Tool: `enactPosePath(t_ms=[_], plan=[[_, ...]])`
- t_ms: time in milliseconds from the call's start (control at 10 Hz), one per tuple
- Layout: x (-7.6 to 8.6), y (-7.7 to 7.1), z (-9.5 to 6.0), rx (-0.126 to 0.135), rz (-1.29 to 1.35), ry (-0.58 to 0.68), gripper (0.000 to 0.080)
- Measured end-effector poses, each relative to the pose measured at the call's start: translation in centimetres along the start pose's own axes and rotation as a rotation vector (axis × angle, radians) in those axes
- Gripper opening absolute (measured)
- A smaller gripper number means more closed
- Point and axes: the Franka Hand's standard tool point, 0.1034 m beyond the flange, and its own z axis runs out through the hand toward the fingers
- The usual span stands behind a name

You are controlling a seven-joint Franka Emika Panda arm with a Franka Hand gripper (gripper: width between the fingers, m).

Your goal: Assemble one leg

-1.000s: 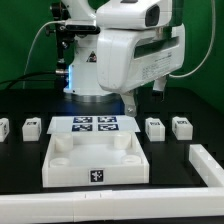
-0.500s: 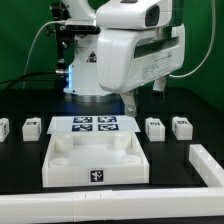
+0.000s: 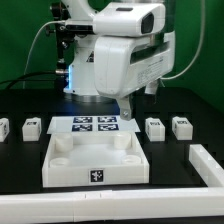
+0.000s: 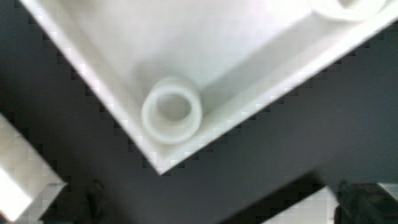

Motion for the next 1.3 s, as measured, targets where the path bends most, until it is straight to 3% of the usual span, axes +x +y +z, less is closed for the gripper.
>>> enactPosePath(t_ms=[200, 400, 1000, 1300], plan=[[-2.9, -0.9, 1.2, 0.013, -0.146, -0.009, 0.065], [-5.0, -0.6, 1.9, 0.034, -0.24, -0.017, 0.065], [-5.0, -0.8, 2.0, 0.035, -0.249, -0.018, 0.065], [-6.6, -3.5, 3.3, 0.07, -0.431, -0.035, 0.065]])
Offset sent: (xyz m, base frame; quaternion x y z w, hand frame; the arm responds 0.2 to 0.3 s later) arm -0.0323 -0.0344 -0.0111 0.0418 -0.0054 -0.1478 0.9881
